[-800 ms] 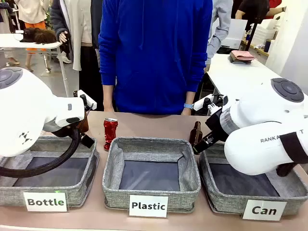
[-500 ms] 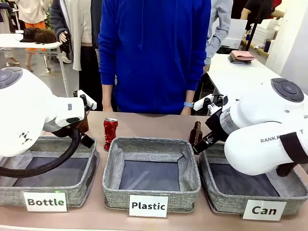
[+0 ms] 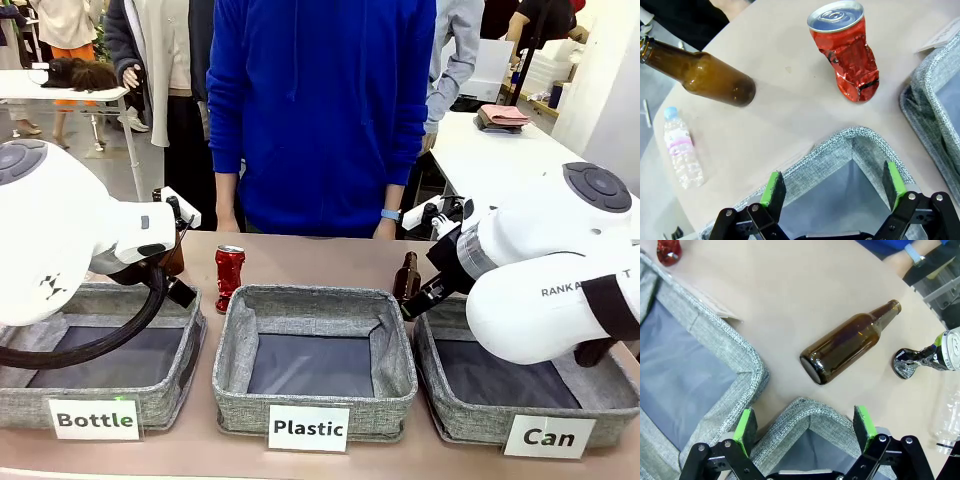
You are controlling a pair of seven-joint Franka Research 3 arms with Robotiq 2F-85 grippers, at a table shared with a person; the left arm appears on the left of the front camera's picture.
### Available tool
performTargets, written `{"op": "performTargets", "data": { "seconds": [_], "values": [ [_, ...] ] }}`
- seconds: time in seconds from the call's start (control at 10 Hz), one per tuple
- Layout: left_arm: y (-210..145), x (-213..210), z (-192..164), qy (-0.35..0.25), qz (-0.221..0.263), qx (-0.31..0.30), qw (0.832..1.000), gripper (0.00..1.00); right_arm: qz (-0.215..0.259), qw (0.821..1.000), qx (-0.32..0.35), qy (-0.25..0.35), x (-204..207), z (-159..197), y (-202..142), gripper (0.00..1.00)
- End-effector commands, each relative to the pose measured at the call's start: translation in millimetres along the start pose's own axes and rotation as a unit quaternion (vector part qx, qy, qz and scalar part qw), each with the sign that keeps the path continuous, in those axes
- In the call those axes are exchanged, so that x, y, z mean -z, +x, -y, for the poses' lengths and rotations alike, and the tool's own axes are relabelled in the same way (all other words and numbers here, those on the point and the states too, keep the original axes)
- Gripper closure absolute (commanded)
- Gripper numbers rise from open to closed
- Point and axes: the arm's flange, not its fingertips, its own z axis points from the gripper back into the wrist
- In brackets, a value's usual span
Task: Sort the can waste into the basket.
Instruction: Pick up the can waste from the table and place it in the right Fabric basket.
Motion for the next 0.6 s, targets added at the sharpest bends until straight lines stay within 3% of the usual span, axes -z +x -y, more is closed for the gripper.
{"op": "performTargets", "data": {
  "seconds": [0.0,0.5],
  "values": [
    [0.1,-0.3,0.0,0.0,0.0,0.0,1.0,0.0,0.0,1.0,0.0,0.0,0.0,0.1,0.0,0.0],
    [0.1,-0.3,0.0,0.0,0.0,0.0,1.0,0.0,0.0,1.0,0.0,0.0,0.0,0.1,0.0,0.0]
  ]
}}
